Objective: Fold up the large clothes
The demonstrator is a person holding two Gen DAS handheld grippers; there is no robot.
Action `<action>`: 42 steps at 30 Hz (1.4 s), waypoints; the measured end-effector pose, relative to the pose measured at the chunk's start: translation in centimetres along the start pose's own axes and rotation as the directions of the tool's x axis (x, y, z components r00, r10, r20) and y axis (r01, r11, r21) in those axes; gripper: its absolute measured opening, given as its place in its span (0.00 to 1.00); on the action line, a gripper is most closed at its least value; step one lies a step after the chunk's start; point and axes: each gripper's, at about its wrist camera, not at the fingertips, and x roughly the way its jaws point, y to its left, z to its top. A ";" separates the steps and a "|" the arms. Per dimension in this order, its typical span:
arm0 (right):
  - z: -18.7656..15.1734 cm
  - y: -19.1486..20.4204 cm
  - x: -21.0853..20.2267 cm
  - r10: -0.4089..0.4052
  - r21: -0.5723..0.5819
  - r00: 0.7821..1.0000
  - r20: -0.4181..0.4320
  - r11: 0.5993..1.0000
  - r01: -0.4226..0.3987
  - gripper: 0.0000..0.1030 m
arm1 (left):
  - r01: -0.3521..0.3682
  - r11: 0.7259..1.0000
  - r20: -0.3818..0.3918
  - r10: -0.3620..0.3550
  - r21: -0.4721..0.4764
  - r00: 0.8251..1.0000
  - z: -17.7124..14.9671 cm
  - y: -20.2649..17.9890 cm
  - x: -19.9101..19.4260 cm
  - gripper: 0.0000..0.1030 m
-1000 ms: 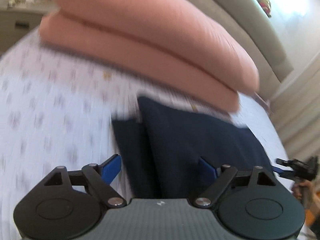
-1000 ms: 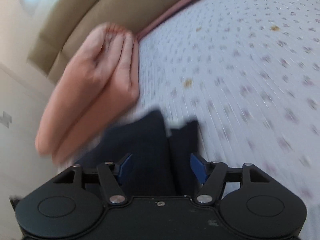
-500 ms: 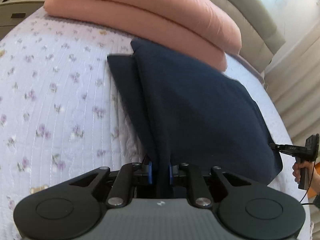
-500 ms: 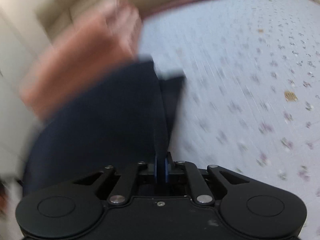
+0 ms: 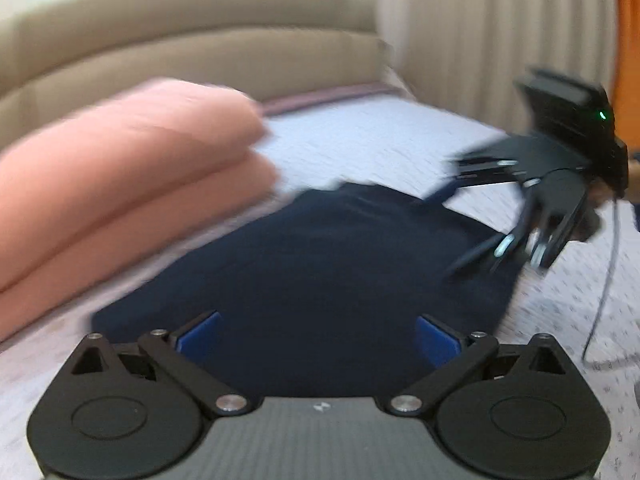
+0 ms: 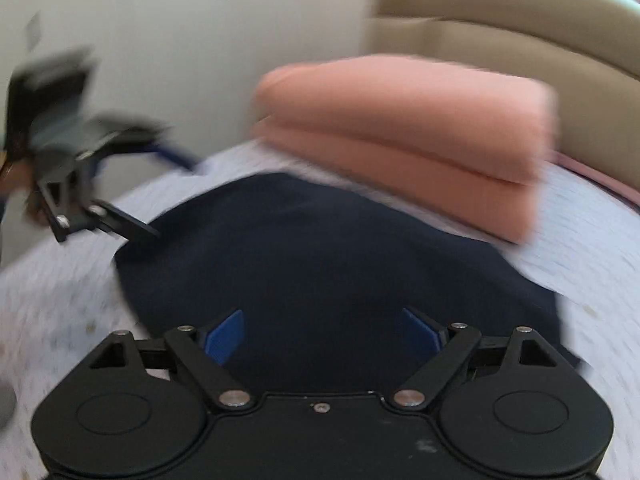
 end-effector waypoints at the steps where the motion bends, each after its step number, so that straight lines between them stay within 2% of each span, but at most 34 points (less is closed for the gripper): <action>1: 0.1 0.4 2.1 0.034 -0.037 0.999 -0.034 0.999 -0.035 0.99 | 0.025 1.000 -0.038 -0.025 0.009 0.999 0.0 -0.1 2.2 1.00; 2: -0.1 0.5 3.8 0.030 -0.064 0.996 -0.080 0.997 -0.035 0.99 | 0.027 1.000 -0.084 -0.027 0.011 0.996 -0.5 -0.2 4.1 1.00; 3: -0.8 0.3 5.7 0.004 -0.098 0.989 -0.149 0.995 -0.019 1.00 | 0.007 1.000 -0.146 -0.005 0.010 0.989 -1.4 0.2 6.1 0.99; 4: -2.1 -0.8 6.8 0.016 -0.100 0.982 -0.189 0.994 -0.035 1.00 | -0.014 0.999 -0.193 0.021 0.034 0.981 -3.1 1.0 7.5 1.00; 5: -3.3 -2.3 6.7 0.070 -0.038 0.982 -0.178 0.996 -0.078 1.00 | -0.006 0.998 -0.160 0.016 0.064 0.987 -5.3 1.6 7.4 1.00; 6: -4.6 -3.8 6.2 0.107 0.029 0.982 -0.156 0.994 -0.104 1.00 | 0.009 0.999 -0.093 -0.005 0.040 0.996 -7.0 2.6 6.3 1.00; 7: -6.1 -4.8 5.1 0.099 0.038 0.984 -0.149 0.995 -0.095 1.00 | 0.011 1.000 -0.075 -0.012 -0.014 0.997 -8.2 3.8 5.5 1.00; 8: -7.4 -5.1 4.3 0.050 -0.024 0.988 -0.148 0.998 -0.054 1.00 | 0.019 0.997 -0.065 -0.023 -0.073 0.998 -9.4 4.8 4.4 1.00; 9: -9.0 -5.1 3.0 -0.002 -0.089 0.992 -0.126 0.996 -0.009 1.00 | 0.003 0.999 -0.057 -0.006 -0.051 0.998 -10.4 5.0 3.3 1.00; 10: -10.3 -5.6 2.3 -0.063 -0.108 0.988 -0.143 0.993 0.048 1.00 | -0.075 0.995 -0.071 0.080 0.066 0.994 -11.6 4.4 2.8 1.00; 11: -11.5 -6.4 1.1 -0.099 -0.090 0.986 -0.131 0.992 0.088 1.00 | -0.115 0.983 -0.062 0.125 0.146 0.990 -12.9 3.5 1.7 1.00; 13: -13.4 -8.2 -1.1 -0.149 -0.025 0.978 -0.144 0.989 0.147 1.00 | -0.129 0.991 -0.078 0.130 0.020 0.988 -14.2 5.2 0.0 1.00; 14: -13.9 -8.7 -1.6 -0.198 -0.017 0.962 -0.191 0.980 0.198 1.00 | -0.141 0.990 -0.093 0.139 -0.009 0.986 -14.5 6.0 -0.8 1.00; 15: -14.3 -9.8 -2.5 -0.173 0.067 0.957 -0.233 0.979 0.194 1.00 | -0.197 0.980 -0.130 0.194 -0.014 0.972 -14.7 6.4 -1.5 1.00; 16: -14.0 -10.8 -3.0 -0.169 0.116 0.948 -0.270 0.972 0.206 1.00 | -0.221 0.975 -0.159 0.212 -0.040 0.964 -14.6 7.0 -1.9 1.00; 17: -13.3 -10.8 -3.7 -0.193 0.109 0.933 -0.303 0.966 0.235 0.99 | -0.229 0.971 -0.170 0.215 -0.066 0.962 -14.2 7.4 -2.7 0.95; 18: -12.4 -10.3 -4.5 -0.230 0.059 0.927 -0.297 0.964 0.258 0.99 | -0.238 0.969 -0.153 0.226 -0.067 0.962 -13.5 7.6 -3.7 0.93; 19: -11.1 -9.7 -5.5 -0.255 0.005 0.935 -0.248 0.965 0.264 1.00 | -0.240 0.970 -0.104 0.234 -0.046 0.967 -12.4 7.6 -4.8 0.94; 20: -9.4 -9.3 -6.5 -0.247 -0.021 0.952 -0.178 0.969 0.248 1.00 | -0.244 0.970 -0.037 0.244 -0.015 0.969 -11.3 7.2 -5.8 0.98; 22: -5.6 -9.1 -6.7 -0.194 -0.022 0.979 -0.060 0.981 0.192 1.00 | -0.276 0.961 0.120 0.272 0.021 0.955 -8.3 7.0 -6.5 1.00; 23: -4.0 -9.3 -6.0 -0.170 -0.020 0.985 -0.028 0.985 0.170 1.00 | -0.265 0.964 0.154 0.260 0.015 0.953 -6.8 7.1 -6.0 1.00; 26: 1.2 -9.4 -0.6 -0.116 -0.046 0.993 0.014 0.992 0.117 1.00 | -0.114 0.993 0.155 0.115 -0.015 0.981 -1.9 8.2 -1.2 1.00; 28: 3.6 -9.3 4.4 -0.076 -0.044 0.997 0.017 0.996 0.077 1.00 | -0.027 0.998 0.129 0.035 -0.061 0.991 0.2 8.7 3.2 1.00; 30: 5.0 -9.3 8.8 -0.005 -0.041 0.999 -0.045 0.999 0.004 1.00 | 0.014 0.999 0.094 -0.010 -0.051 0.995 1.6 8.4 7.9 1.00; 31: 5.6 -9.1 11.0 0.006 -0.060 0.996 -0.089 0.998 -0.011 1.00 | 0.011 1.000 0.062 -0.012 0.011 0.998 1.4 8.6 10.5 1.00; 33: 4.9 -9.3 14.2 -0.029 -0.087 0.987 -0.160 0.996 0.015 1.00 | -0.047 0.989 -0.031 0.052 0.140 0.998 0.6 7.1 15.0 1.00; 34: 4.1 -10.1 15.2 -0.023 -0.105 0.985 -0.171 0.994 0.005 1.00 | -0.043 0.985 -0.056 0.053 0.167 0.997 -0.5 7.2 16.3 1.00; 36: 1.9 -10.2 14.7 -0.043 -0.202 0.993 -0.113 0.979 0.020 1.00 | 0.015 0.999 0.001 -0.015 0.051 1.000 -2.0 9.9 16.3 1.00; 38: 0.3 -10.5 13.5 -0.095 -0.258 0.993 -0.064 0.963 0.075 1.00 | -0.031 0.997 0.021 0.032 -0.073 0.999 -3.7 12.8 15.6 1.00; 39: -0.4 -11.3 12.9 -0.110 -0.236 0.992 -0.061 0.967 0.093 1.00 | -0.087 0.992 0.016 0.089 -0.091 0.996 -4.5 13.8 15.1 1.00; 40: -1.2 -12.7 12.3 -0.133 -0.189 0.989 -0.071 0.975 0.118 1.00 | -0.107 0.989 0.013 0.109 -0.101 0.994 -5.2 14.8 14.4 1.00; 42: -2.5 -16.2 10.8 -0.116 -0.050 0.989 -0.090 0.992 0.112 1.00 | -0.163 0.982 -0.001 0.164 -0.094 0.986 -6.9 16.2 12.8 1.00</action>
